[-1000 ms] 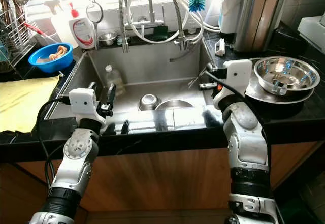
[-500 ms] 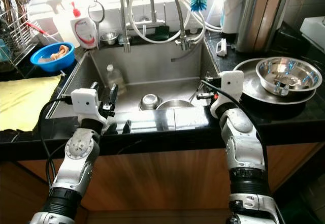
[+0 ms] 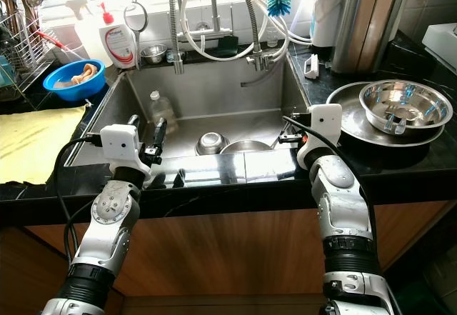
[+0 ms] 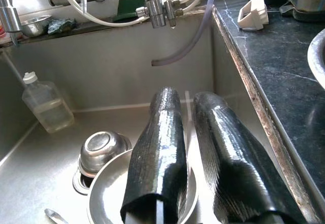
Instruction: Kitchen organization
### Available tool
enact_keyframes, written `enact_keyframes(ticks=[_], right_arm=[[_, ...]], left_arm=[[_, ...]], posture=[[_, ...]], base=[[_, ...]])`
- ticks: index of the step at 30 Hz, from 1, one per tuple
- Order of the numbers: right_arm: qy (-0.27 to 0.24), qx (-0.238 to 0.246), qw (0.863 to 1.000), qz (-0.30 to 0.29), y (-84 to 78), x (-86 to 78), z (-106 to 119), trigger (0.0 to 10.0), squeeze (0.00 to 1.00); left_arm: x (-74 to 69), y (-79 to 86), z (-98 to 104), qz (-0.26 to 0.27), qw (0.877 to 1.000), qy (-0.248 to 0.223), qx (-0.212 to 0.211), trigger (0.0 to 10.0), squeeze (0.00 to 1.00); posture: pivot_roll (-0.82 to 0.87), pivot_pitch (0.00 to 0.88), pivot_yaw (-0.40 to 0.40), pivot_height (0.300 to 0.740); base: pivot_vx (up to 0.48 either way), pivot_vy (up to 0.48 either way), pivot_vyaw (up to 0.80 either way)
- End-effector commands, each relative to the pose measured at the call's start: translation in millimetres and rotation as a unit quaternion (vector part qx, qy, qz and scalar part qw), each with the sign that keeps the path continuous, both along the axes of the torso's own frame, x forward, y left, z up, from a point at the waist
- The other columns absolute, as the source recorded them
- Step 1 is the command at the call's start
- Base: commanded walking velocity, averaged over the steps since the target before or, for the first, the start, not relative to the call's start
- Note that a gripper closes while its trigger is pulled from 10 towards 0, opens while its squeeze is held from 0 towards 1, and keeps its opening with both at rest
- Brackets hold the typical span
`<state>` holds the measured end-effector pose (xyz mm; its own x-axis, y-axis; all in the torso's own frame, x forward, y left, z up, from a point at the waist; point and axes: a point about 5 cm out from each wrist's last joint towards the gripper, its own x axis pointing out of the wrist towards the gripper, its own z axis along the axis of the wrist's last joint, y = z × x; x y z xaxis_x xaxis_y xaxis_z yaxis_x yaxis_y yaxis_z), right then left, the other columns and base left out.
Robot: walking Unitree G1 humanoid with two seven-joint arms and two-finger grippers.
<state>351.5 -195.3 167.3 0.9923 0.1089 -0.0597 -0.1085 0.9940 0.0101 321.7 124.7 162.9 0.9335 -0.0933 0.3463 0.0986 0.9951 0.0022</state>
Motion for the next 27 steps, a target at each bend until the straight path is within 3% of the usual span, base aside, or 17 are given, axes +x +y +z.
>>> enact_keyframes(ticks=[1, 2, 3, 4, 5, 7, 11, 16, 17, 18, 22, 23, 24, 25, 26, 27], right_arm=[[-0.013, -0.001, 1.000, 0.008, 6.0, 3.8, 7.8, 10.0, 0.69], [-0.014, 0.001, 1.000, 0.009, 6.6, 3.8, 8.6, 10.0, 0.42], [-0.015, 0.000, 1.000, 0.010, 7.0, 3.6, 9.2, 10.0, 0.25], [-0.015, -0.001, 1.000, 0.010, 7.0, 3.6, 9.4, 10.0, 0.25], [-0.018, 0.001, 1.000, 0.009, 7.4, 3.2, 10.5, 10.0, 0.04], [-0.022, -0.005, 1.000, 0.005, 6.9, 3.0, 12.1, 10.0, 0.00], [-0.065, -0.103, 0.993, -0.013, 5.3, -1.2, 29.9, 10.0, 0.00], [-0.102, -0.206, 0.973, -0.031, 10.4, -14.4, 52.8, 10.0, 0.00], [-0.102, -0.206, 0.973, -0.031, 10.4, -14.4, 52.8, 10.0, 0.00], [-0.114, -0.249, 0.961, -0.047, 8.0, -21.2, 61.2, 10.0, 0.00], [-0.082, -0.297, 0.950, -0.056, 4.5, -34.6, 62.5, 10.0, 0.00], [-0.072, -0.321, 0.942, -0.063, 2.0, -37.6, 62.3, 10.0, 0.00], [-0.052, -0.379, 0.922, -0.066, -3.1, -45.0, 61.5, 10.0, 0.00], [-0.052, -0.379, 0.922, -0.066, -3.1, -45.0, 61.5, 10.0, 0.00], [-0.033, -0.408, 0.911, -0.056, -4.9, -51.1, 59.6, 10.0, 0.00], [-0.029, -0.414, 0.908, -0.053, -5.2, -53.4, 59.4, 10.0, 0.00]], left_arm=[[-1.2, 5.5, -0.6, 0.004, 1.000, 0.003, 0.010, 10.0, 0.00], [-1.2, 5.4, -0.7, 0.004, 1.000, 0.004, 0.011, 10.0, 0.00], [-1.1, 5.4, -0.8, 0.004, 1.000, 0.004, 0.010, 10.0, 0.00], [-1.1, 5.4, -0.8, 0.004, 1.000, 0.004, 0.010, 10.0, 0.00], [-1.2, 5.5, -0.7, 0.004, 1.000, 0.004, 0.010, 10.0, 0.00], [-1.2, 5.7, -0.5, 0.004, 1.000, 0.004, 0.011, 10.0, 0.00], [-1.2, 8.0, -0.3, 0.007, 1.000, 0.005, 0.012, 10.0, 0.00], [-0.5, 5.7, -0.5, 0.003, 1.000, 0.006, 0.011, 10.0, 0.00], [-0.5, 5.7, -0.5, 0.003, 1.000, 0.006, 0.011, 10.0, 0.00], [-0.1, 4.3, -0.8, 0.001, 1.000, 0.007, 0.011, 10.0, 0.00], [0.3, 3.0, -1.1, -0.003, 1.000, 0.008, 0.011, 10.0, 0.00], [0.6, 3.1, -1.1, -0.003, 1.000, 0.009, 0.011, 10.0, 0.00], [1.1, 3.5, -1.1, -0.003, 1.000, 0.009, 0.011, 10.0, 0.00], [1.1, 3.5, -1.1, -0.003, 1.000, 0.009, 0.011, 10.0, 0.00], [1.1, 3.6, -1.4, -0.003, 1.000, 0.010, 0.010, 10.0, 0.00], [0.9, 3.6, -1.7, -0.003, 1.000, 0.010, 0.010, 10.0, 0.00]], posture=[[-0.24, 0.000, 0.114, 0.740], [-0.24, 0.000, 0.114, 0.740], [-0.24, 0.000, 0.114, 0.740], [-0.24, 0.000, 0.114, 0.740], [-0.24, 0.000, 0.115, 0.740], [-0.24, 0.000, 0.115, 0.740], [-0.24, 0.000, 0.119, 0.740], [-0.25, 0.000, 0.124, 0.740], [-0.25, 0.000, 0.124, 0.740], [-0.26, 0.000, 0.127, 0.740], [-0.26, 0.000, 0.124, 0.740], [-0.26, 0.000, 0.123, 0.740], [-0.27, 0.000, 0.123, 0.740], [-0.27, 0.000, 0.123, 0.740], [-0.27, 0.000, 0.123, 0.740], [-0.27, 0.000, 0.123, 0.740]], base=[[0.000, 0.000, 0.00], [0.000, 0.000, 0.00], [0.000, 0.000, 0.00], [0.000, 0.000, 0.00], [0.000, 0.000, 0.00], [0.000, 0.000, 0.00], [0.000, 0.000, 0.00], [0.000, 0.000, 0.00], [0.000, 0.000, 0.00], [0.000, 0.000, 0.00], [0.000, 0.000, 0.00], [0.000, 0.000, 0.00], [0.000, 0.000, 0.00], [0.000, 0.000, 0.00], [0.000, 0.000, 0.00], [0.000, 0.000, 0.00]])
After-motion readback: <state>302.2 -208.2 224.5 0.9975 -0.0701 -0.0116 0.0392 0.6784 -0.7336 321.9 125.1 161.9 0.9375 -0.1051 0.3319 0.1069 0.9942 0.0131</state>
